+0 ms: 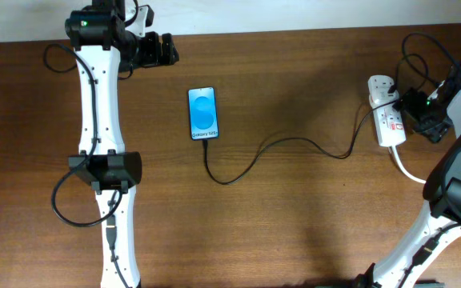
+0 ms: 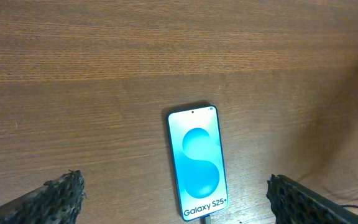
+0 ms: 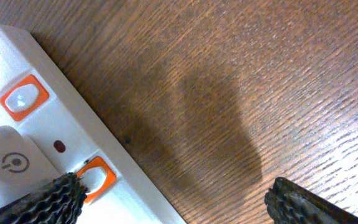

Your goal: Plug charger to phone and switch on socket

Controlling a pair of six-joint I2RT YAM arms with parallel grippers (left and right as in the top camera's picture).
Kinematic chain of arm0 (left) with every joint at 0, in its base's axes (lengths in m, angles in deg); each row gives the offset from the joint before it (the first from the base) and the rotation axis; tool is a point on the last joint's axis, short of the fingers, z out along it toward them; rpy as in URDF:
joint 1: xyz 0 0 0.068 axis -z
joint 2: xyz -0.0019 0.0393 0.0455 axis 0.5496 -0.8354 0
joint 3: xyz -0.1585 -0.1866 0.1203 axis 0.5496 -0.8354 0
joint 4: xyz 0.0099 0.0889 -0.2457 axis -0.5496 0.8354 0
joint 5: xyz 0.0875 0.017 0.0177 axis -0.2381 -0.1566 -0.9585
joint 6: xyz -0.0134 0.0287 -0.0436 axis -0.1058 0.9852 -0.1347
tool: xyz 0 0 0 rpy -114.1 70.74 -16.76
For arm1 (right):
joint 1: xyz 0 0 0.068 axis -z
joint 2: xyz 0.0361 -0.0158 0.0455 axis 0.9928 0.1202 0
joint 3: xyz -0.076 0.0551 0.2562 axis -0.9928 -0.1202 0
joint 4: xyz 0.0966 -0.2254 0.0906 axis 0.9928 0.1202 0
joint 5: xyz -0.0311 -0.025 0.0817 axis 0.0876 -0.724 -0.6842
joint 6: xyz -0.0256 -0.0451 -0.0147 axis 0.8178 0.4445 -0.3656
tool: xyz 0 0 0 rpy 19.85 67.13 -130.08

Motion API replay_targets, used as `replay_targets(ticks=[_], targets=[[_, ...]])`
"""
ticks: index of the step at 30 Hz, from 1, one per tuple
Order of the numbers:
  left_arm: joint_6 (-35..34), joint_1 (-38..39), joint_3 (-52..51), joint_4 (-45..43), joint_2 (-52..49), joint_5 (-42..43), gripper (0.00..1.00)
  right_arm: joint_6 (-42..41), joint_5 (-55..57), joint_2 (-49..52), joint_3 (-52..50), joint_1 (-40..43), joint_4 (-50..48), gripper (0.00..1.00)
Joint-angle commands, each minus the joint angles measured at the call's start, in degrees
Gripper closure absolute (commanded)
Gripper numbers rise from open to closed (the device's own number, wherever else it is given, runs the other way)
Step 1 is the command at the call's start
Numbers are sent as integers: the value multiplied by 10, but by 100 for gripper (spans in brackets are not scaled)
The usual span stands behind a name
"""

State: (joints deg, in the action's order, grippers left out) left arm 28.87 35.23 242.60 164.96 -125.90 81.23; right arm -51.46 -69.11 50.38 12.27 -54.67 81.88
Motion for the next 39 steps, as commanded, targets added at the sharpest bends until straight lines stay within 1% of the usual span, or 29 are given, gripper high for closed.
replay_targets(ticks=[1,5,6,7,10,12,20,25,28,39], targets=[[1,-2,0,-1,8,-4,1,4,-18,9,-8,-10,5,2],[1,-2,0,-1,8,-4,1,4,-17,6,-7,-9,4,2],[1,-2,0,-1,8,-4,1,-1,-10,4,-7,-5,2,2],[1,-2,0,-1,8,-4,1,-22,8,4,-7,5,-4,2],[1,-2,0,-1,8,-4,1,-22,-35,4,-7,21,-12,2],[1,-2,0,-1,8,-4,1,-31,-41,4,-7,31,-17,2],[1,-2,0,-1,8,-4,1,-30,-37,5,-9,4,-16,2],[1,-2,0,-1,8,-4,1,-30,-21,5,-12,4,-10,2],[1,-2,0,-1,8,-4,1,-30,15,5,-12,5,-10,1],[1,-2,0,-1,8,-4,1,-30,25,5,-12,5,-7,2]])
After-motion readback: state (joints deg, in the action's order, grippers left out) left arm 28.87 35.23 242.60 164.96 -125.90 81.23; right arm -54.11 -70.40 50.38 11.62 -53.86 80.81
